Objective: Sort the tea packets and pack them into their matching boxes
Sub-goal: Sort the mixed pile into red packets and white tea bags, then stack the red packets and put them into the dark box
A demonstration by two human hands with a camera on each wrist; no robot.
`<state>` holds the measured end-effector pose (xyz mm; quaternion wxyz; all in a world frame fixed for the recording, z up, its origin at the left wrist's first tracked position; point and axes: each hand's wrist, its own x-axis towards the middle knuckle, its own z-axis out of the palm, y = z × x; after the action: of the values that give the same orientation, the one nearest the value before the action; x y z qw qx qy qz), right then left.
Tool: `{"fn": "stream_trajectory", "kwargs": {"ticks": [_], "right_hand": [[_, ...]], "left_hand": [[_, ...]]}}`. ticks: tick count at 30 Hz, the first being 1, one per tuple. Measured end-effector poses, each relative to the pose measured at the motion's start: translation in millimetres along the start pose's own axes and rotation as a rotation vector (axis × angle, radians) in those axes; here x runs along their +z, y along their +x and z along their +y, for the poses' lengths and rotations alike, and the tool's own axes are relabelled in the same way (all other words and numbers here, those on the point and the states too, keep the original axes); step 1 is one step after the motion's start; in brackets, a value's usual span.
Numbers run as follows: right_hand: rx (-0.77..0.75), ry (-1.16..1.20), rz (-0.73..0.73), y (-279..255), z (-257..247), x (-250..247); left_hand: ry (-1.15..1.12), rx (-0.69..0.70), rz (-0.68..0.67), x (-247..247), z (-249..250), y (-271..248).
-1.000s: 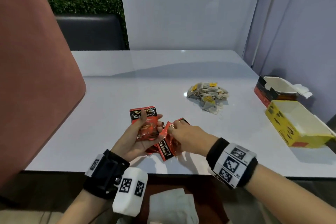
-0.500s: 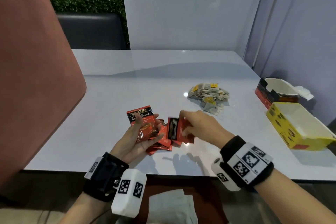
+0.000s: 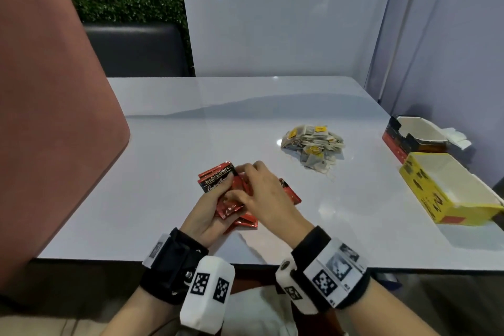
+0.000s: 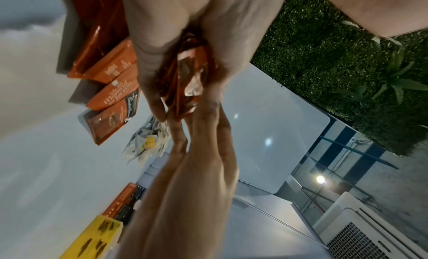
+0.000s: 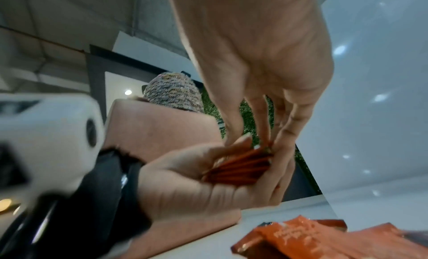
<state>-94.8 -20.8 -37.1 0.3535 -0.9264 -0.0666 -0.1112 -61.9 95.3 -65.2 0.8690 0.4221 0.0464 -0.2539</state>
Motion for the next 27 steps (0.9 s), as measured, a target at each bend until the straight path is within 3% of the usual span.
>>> {"fn": "stream_trajectory", "kwargs": {"ticks": [3, 8, 11, 14, 22, 27], "right_hand": [[0.075, -0.157, -0.040, 15.9, 18.8, -22.0], [0.339, -0.550, -0.354, 40.9, 57.2, -49.7], [0.379, -0.599, -0.407, 44.3, 67.1, -55.2], [0.409, -0.639, -0.303, 48.2, 76.6, -76.4], [0.710, -0.827, 0.058, 82.0, 165.6, -186.2], [0.815, -0.868, 0.034, 73.7, 207.5, -210.0]], "left_hand": [[-0.035, -0.027, 0.014, -9.8, 6.3, -1.6], [-0.012, -0.015, -0.005, -8.5, 10.8, -7.2], [0.077, 0.016, -0.014, -7.4, 9.3, -7.8], [0.161, 0.039, -0.060, -10.3, 7.7, -7.9], [0.210, 0.074, -0.100, -18.5, 19.2, -8.1], [0.231, 0.105, -0.101, -20.8, 21.8, -11.2]]}}
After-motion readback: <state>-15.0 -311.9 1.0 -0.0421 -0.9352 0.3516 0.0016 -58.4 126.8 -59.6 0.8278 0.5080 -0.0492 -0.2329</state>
